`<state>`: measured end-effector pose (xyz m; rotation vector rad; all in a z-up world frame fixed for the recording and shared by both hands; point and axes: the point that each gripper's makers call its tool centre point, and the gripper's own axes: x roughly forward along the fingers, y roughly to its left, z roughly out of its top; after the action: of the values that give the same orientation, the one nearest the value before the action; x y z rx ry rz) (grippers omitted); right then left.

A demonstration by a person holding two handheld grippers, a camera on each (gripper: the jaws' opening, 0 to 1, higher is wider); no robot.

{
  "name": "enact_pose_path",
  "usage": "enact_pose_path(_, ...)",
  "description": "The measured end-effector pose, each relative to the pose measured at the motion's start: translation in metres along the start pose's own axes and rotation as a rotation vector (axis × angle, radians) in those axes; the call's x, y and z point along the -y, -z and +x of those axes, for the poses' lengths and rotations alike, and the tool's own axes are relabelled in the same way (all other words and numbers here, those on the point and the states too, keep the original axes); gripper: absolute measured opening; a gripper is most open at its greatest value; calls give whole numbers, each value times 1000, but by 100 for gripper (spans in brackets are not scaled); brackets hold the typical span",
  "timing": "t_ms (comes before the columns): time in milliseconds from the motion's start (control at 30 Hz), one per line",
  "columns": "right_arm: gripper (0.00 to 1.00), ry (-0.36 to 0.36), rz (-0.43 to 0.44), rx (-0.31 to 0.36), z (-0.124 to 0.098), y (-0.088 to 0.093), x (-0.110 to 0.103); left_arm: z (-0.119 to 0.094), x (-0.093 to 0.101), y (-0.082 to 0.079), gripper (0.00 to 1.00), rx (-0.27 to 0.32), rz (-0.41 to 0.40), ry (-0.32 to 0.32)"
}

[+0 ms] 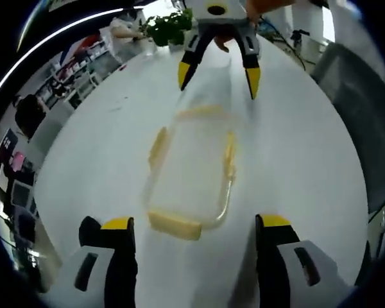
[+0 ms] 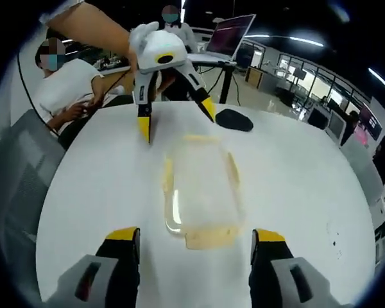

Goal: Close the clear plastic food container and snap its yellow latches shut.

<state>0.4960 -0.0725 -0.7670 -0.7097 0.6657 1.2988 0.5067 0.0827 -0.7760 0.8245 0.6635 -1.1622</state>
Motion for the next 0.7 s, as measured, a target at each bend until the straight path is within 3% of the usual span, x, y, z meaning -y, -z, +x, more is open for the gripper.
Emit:
enact_pose_path(300,68,-18,-28,-50,9,3,0,8,-6,7,70,-61,113,24)
enact_pose_path(700,67,-52,-17,-111,22,13,4,13,-16,10,65,-89,116,66)
